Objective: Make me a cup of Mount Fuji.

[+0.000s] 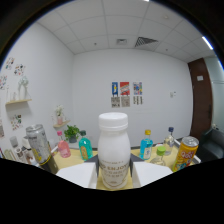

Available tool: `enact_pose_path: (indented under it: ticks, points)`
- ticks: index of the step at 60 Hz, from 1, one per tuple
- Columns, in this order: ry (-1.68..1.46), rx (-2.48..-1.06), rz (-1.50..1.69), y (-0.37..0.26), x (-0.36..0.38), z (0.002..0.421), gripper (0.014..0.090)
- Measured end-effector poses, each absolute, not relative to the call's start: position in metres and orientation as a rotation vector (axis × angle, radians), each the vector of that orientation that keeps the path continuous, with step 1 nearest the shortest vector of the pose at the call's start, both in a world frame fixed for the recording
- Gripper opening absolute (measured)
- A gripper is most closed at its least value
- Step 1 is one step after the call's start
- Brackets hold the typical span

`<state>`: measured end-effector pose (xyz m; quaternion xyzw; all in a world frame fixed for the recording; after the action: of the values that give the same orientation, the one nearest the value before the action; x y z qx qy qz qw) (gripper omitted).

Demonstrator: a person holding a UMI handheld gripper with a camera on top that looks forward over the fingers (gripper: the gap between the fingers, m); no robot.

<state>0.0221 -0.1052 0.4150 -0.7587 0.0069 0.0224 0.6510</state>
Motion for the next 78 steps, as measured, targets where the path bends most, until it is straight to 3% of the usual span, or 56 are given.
enact_pose_path:
  ticks: [10,17,23,40,50,60,78]
  points:
    - [-0.012,-1.612,0.118,-0.145,0.02,0.468,0.0481]
    - [-0.009,-1.584,0.143,-0.181,0.036,0.469,0.0479]
    - [-0.008,-1.625,0.129,-0.204,0.054,0.427,0.0476]
    - [0.114,-1.905,0.129,-0.234,0.103,0.208,0.0478]
    - [0.009,-2.019,-0.015,-0.239,0.114,0.128,0.0477]
    - [-0.368,-2.017,-0.331,-0.234,0.121,0.108,0.0478]
    - [-1.024,-1.802,-0.874,-0.211,0.129,0.117,0.0475]
